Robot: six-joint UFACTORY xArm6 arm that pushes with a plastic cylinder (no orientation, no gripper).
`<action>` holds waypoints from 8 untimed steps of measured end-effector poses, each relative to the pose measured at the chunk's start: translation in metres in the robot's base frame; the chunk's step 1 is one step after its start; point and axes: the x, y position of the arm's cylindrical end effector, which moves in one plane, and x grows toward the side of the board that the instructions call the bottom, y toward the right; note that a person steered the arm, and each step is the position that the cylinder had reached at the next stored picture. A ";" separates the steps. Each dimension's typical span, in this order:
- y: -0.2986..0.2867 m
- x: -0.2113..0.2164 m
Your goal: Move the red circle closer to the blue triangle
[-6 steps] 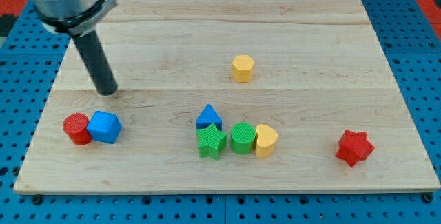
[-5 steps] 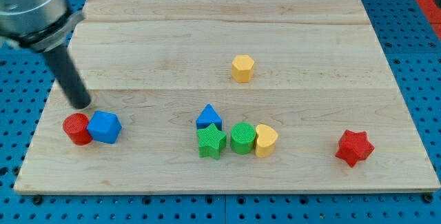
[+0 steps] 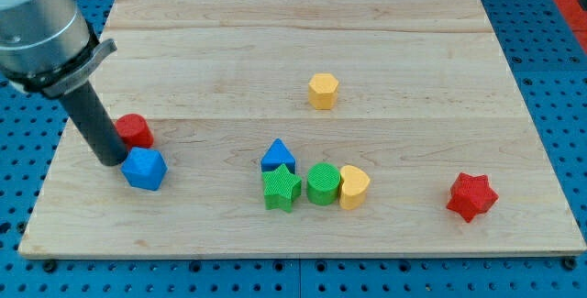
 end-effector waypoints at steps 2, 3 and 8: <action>-0.007 -0.008; -0.012 -0.009; -0.033 -0.009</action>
